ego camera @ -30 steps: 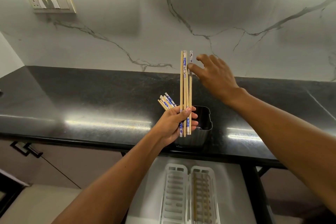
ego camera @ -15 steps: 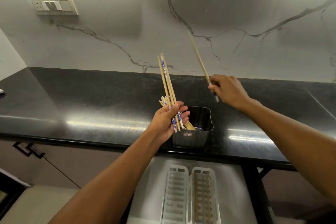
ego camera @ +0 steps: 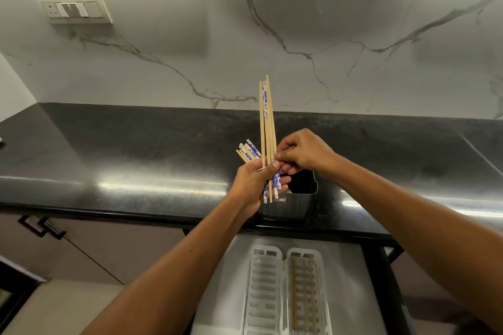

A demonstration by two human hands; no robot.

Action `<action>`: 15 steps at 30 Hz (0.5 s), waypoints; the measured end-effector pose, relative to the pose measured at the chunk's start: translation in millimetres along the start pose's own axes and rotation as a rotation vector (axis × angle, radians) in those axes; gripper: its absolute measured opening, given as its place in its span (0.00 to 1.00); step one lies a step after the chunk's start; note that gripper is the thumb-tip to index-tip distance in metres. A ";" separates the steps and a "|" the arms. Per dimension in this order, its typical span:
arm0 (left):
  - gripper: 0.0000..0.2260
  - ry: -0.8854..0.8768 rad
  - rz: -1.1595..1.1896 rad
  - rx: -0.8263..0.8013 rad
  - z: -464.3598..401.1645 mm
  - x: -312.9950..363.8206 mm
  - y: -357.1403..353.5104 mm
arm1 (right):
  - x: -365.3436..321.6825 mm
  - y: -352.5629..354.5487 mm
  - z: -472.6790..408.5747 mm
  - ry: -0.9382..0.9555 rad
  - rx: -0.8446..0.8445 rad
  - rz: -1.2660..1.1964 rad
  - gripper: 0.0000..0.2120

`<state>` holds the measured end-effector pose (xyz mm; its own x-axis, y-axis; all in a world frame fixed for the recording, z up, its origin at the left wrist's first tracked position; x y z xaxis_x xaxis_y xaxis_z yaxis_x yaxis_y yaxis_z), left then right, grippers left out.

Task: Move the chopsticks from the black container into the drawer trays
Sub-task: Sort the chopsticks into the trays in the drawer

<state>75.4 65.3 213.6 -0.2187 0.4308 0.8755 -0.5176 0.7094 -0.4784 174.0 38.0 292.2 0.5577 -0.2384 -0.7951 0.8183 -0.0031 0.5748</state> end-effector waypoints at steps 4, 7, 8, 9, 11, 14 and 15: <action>0.08 0.007 -0.039 0.029 1.1 -2.2 4.3 | -17.7 15.7 2.3 0.039 0.154 0.198 0.07; 0.07 0.031 -0.101 0.026 2.9 -5.5 6.3 | -49.4 53.5 14.6 0.222 0.412 0.115 0.13; 0.08 0.035 -0.119 0.018 3.9 -6.5 6.0 | -60.3 64.1 17.3 0.267 0.459 0.114 0.16; 0.08 0.036 -0.137 0.007 4.8 -7.0 5.3 | -69.9 72.0 18.1 0.293 0.478 0.138 0.18; 0.10 0.038 -0.181 -0.012 6.6 -7.6 4.0 | -83.4 79.6 13.2 0.296 0.443 0.213 0.20; 0.09 0.038 -0.221 -0.025 8.8 -6.4 3.1 | -87.5 80.1 1.8 0.231 0.297 0.257 0.14; 0.09 0.036 -0.220 -0.026 9.2 -5.6 3.5 | -86.0 79.6 -0.8 0.211 0.255 0.239 0.12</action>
<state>67.2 60.2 207.7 -0.0727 0.2830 0.9563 -0.5280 0.8025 -0.2777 191.4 59.0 406.2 0.7659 -0.0570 -0.6404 0.6164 -0.2184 0.7566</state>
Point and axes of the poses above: each hand's wrist, its own z-axis away from the middle knuckle, its own y-axis out of the back of the hand, x = y × z, the point moved 9 cm from there along -z, towards the middle knuckle, and after that the axes turned 12 degrees about -x, right-handed, at the moved point
